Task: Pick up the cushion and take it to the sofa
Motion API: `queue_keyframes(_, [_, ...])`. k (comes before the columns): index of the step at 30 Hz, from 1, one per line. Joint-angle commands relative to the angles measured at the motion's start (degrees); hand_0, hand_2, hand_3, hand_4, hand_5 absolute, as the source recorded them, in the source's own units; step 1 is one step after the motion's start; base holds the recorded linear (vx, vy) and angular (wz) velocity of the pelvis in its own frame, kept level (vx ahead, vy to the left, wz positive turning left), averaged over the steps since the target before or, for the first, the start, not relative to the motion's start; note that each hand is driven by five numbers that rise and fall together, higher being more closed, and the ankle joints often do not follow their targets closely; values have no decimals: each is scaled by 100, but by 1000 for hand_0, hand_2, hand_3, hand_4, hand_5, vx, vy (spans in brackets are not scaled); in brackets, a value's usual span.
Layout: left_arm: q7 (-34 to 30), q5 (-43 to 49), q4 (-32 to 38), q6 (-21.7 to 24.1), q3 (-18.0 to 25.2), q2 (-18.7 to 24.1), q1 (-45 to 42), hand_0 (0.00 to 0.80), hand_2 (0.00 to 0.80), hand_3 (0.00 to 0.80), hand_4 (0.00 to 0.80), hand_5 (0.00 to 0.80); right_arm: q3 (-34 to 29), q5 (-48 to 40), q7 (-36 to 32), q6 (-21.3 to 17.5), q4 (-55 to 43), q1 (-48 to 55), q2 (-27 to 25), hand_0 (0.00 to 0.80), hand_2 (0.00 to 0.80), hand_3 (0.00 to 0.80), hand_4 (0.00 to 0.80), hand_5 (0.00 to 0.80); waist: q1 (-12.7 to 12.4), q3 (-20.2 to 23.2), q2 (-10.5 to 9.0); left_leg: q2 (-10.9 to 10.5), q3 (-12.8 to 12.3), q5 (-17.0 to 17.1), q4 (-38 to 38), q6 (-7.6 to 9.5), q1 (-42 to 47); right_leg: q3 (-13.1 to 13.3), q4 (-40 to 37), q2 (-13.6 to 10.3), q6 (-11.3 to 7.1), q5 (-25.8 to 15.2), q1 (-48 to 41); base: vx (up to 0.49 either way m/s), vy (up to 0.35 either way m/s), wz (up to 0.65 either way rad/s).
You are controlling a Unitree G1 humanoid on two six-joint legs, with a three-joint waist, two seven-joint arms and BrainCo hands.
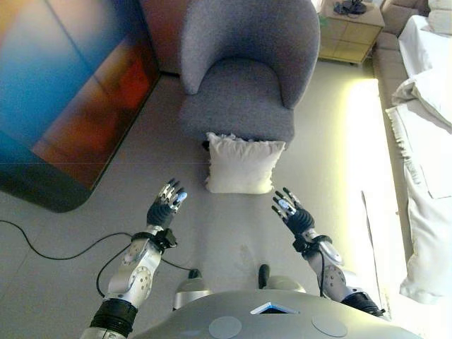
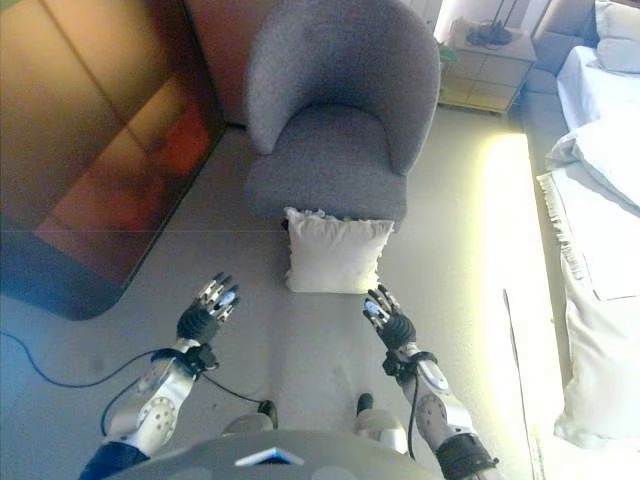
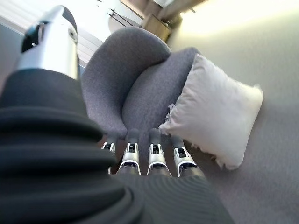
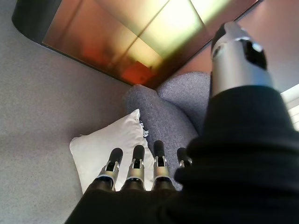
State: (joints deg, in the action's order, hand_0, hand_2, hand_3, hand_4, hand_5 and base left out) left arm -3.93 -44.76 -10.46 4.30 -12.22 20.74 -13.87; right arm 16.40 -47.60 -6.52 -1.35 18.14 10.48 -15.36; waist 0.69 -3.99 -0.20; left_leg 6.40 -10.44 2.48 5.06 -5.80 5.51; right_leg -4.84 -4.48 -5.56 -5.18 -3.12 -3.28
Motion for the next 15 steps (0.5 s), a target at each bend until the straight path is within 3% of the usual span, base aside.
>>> queue_keyframes(1, [-297,-175,241,239,140,16,188,0,0,0,0,0,-83,-277,-19,-135,-361,-140,181,0,0,0,0,0,61,-236,-111,-405,36,-450,-686,564,-454,-156,1131,-524,-417,239,274,-12,118,-9])
queue_keyframes(6, [-454,-87,293,180,25,139,358,0,0,0,0,0,-168,-281,88,-424,-434,-82,256,0,0,0,0,0,104,-471,41,-543,60,-689,-1060,873,-690,-115,3304,-717,-306,-186,1172,-27,184,-9])
queue_keyframes(8, [-454,-138,268,162,78,185,362,0,0,0,0,0,-168,-376,23,-387,-463,25,239,0,0,0,0,0,139,-570,140,-515,-39,-775,-1145,896,-617,-252,4132,-860,-264,-384,1596,50,220,-13])
queue_keyframes(9, [-449,-160,273,141,121,204,347,0,0,0,0,0,-173,-414,-15,-355,-446,65,229,0,0,0,0,0,142,-588,138,-530,-87,-805,-1160,886,-573,-320,4183,-955,-278,-480,1704,109,153,-15])
queue_keyframes(12, [-346,-305,424,19,260,282,269,0,0,0,0,0,-181,-404,-135,-245,-448,211,199,0,0,0,0,0,197,-612,42,-636,-169,-930,-1159,809,-408,-450,3381,-1102,-355,-757,1817,184,-14,-18])
queue_keyframes(15, [-297,-334,445,58,172,304,289,0,0,0,0,0,-187,-438,-173,-331,-425,200,160,0,0,0,0,0,361,-648,-166,-817,8,-1186,-1254,674,-315,-246,1537,-1177,-513,-1083,1865,269,-181,-10])
